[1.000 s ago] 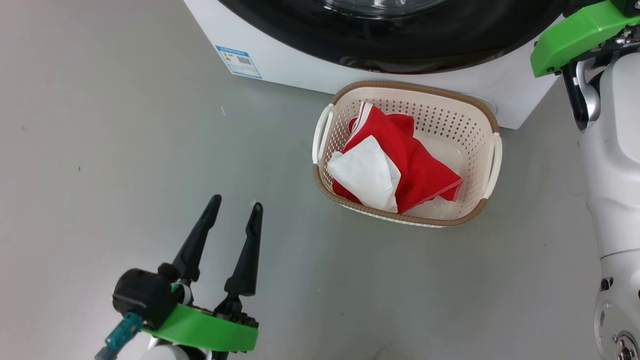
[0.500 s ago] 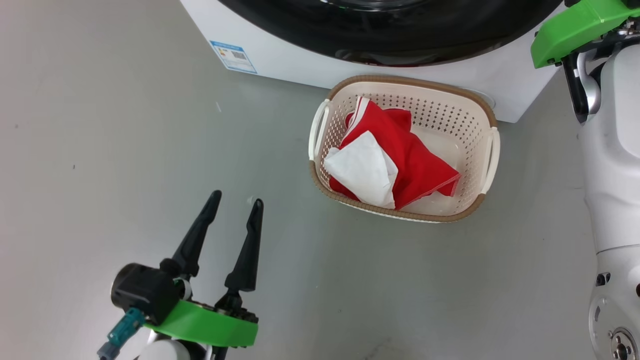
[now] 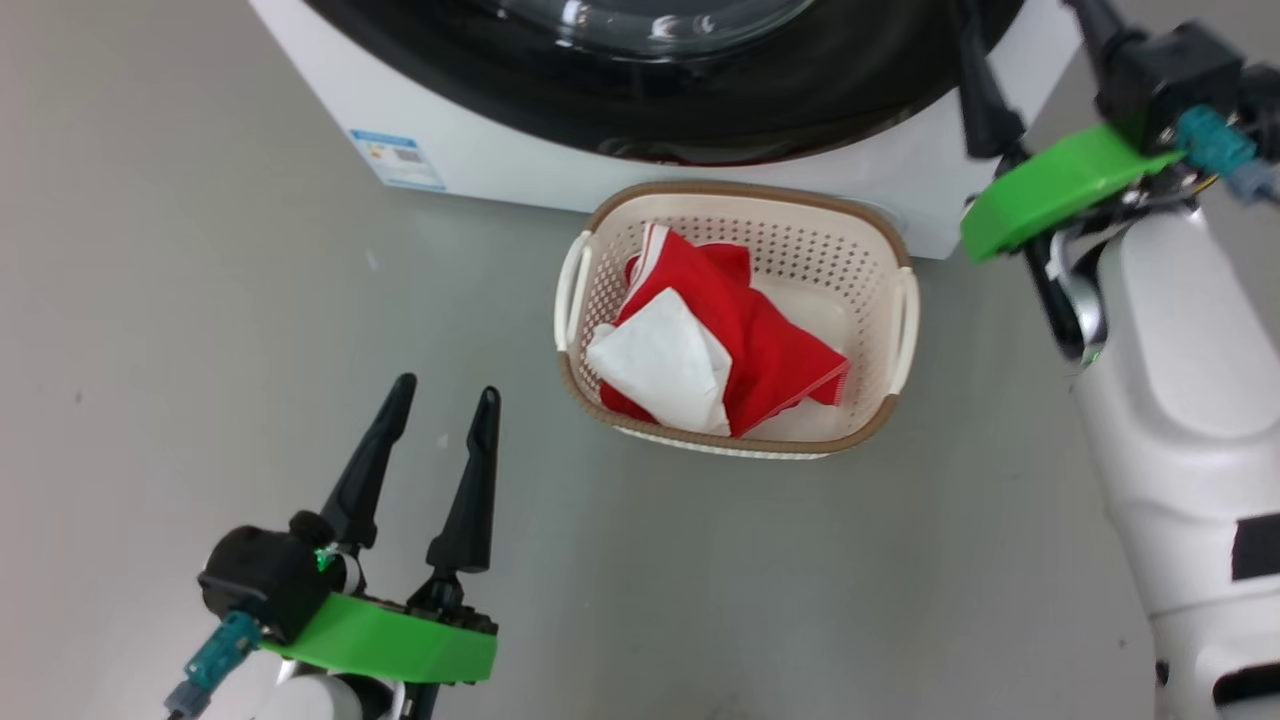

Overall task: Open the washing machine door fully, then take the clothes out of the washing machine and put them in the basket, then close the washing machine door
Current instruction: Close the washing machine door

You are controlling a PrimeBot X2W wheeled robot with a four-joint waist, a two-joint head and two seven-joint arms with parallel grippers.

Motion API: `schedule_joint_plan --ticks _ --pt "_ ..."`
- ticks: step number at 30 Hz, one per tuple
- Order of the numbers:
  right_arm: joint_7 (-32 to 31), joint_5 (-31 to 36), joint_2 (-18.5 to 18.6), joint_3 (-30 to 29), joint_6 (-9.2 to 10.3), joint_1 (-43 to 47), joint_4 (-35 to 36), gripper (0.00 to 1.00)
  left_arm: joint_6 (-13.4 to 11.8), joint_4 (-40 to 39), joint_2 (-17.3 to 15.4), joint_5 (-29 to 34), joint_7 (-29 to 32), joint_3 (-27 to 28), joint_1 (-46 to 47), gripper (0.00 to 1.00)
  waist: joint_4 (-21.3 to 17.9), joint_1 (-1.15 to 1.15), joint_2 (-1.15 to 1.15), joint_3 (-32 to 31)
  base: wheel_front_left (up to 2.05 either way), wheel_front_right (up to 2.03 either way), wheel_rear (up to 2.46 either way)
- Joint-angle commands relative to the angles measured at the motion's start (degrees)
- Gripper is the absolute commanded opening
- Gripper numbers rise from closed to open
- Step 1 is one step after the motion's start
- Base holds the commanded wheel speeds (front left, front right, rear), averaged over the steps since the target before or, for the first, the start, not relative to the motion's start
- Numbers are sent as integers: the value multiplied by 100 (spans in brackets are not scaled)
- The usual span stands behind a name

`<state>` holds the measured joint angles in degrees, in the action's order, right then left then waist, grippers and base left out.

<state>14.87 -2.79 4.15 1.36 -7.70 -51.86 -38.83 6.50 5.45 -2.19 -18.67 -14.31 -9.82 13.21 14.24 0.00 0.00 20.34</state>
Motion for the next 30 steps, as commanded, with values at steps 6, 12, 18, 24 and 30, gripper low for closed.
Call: schedule_joint_plan --ticks 6,12,18,24,30 --pt "13 -299 -126 489 21 757 625 100 -73 -231 -69 -57 -69 321 0 100 -500 0 0 -349 0 0 0" --pt "13 -379 -126 581 21 1421 1036 100 -206 -278 -69 32 -69 437 -83 100 -826 0 0 -629 0 0 0" --pt "13 -321 -127 428 21 2038 1275 100 -249 -240 -69 -11 -69 536 -290 100 -1061 0 0 -1003 0 0 0" --pt "13 -289 -127 176 21 2657 1525 100 -375 -170 -69 95 -69 705 -523 100 -1211 0 0 -1401 0 0 0" --pt "13 -275 -127 32 21 3242 1773 100 -430 -124 -75 287 -69 907 -803 100 -1342 0 0 -1711 0 0 0"
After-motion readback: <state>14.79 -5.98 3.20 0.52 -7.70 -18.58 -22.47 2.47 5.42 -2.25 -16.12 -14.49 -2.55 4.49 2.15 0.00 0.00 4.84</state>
